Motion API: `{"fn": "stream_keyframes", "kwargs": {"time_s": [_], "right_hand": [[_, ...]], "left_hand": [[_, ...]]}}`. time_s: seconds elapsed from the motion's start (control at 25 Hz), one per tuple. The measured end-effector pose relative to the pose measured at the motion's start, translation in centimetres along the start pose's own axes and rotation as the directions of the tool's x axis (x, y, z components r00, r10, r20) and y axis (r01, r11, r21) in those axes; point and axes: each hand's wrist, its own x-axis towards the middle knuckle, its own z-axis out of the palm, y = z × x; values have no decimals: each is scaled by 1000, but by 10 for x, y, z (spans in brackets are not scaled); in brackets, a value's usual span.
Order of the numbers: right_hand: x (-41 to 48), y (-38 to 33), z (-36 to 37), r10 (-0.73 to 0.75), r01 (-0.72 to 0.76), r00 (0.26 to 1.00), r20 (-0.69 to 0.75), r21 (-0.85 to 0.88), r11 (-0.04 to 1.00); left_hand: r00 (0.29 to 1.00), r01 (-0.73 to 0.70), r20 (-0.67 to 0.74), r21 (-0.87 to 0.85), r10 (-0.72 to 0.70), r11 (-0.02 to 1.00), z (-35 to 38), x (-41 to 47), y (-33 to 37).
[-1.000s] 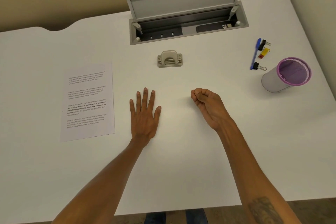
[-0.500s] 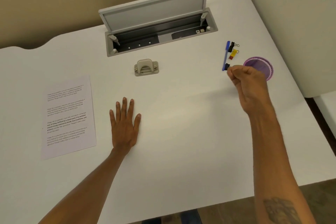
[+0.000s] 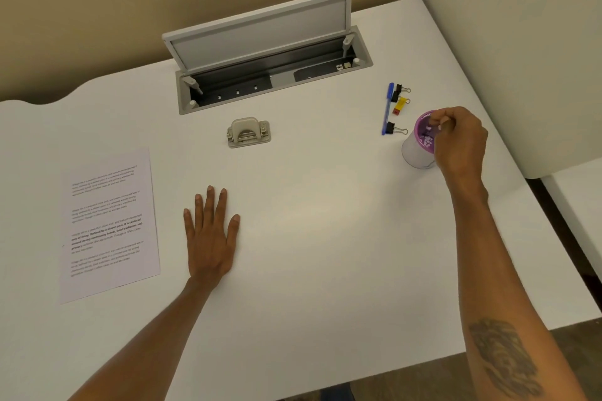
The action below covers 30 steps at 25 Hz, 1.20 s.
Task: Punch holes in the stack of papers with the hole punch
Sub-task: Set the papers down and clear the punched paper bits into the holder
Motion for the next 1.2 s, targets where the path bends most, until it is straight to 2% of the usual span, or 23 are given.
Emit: {"fn": "stream_keyframes", "kwargs": {"time_s": [0.16, 0.36, 0.52, 0.64, 0.72, 1.2], "right_hand": [[-7, 0, 4, -60, 60, 998, -14, -20, 998], [-9, -5, 5, 63, -67, 998, 24, 186, 980], [-11, -2, -1, -33, 12, 988, 151, 141, 990], [-14, 2, 0, -118, 103, 984, 135, 113, 988], [-18, 4, 2, -118, 101, 984, 131, 131, 986], [-20, 14, 5, -13, -32, 996, 89, 496, 868]], "left_hand": [[1000, 3, 1, -9, -3, 1000, -1, 0, 1], [1000, 7, 11, -4, -7, 1000, 0, 1, 1], [1000, 6, 11, -6, -6, 1000, -1, 0, 2], [1000, 8, 12, -7, -7, 1000, -1, 1, 2], [1000, 6, 12, 4, -6, 1000, -1, 1, 2], [1000, 3, 16, 22, -3, 1000, 0, 2, 2]]}}
